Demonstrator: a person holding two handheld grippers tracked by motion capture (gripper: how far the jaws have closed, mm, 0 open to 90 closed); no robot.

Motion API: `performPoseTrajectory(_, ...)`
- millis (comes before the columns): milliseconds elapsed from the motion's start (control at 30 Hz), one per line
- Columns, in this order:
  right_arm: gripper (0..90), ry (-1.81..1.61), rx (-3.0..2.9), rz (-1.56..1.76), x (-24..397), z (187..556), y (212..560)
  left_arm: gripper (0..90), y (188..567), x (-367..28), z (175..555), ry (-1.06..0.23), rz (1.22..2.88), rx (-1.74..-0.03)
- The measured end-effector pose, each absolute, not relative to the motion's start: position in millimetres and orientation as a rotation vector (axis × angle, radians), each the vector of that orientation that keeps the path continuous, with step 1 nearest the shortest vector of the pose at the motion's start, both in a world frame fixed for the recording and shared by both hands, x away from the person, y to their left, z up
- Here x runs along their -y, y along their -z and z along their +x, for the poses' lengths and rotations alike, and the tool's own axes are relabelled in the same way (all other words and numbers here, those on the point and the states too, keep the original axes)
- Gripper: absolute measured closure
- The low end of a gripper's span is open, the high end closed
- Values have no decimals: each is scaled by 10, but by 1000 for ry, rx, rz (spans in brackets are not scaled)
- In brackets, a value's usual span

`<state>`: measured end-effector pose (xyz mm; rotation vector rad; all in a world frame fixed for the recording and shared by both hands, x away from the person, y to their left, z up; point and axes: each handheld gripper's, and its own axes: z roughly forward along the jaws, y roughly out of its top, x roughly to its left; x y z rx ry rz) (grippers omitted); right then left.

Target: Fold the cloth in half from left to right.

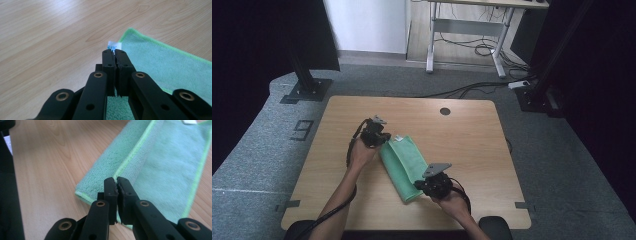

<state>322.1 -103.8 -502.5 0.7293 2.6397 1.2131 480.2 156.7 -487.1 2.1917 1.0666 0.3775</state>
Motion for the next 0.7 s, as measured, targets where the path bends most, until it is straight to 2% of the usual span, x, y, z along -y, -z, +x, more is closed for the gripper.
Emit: performPoseTrajectory(700, 854, -1166, -2608, 852, 1322, 3342, 5131, 865, 4992, -1140, 4991, -417, 2222, -1024)
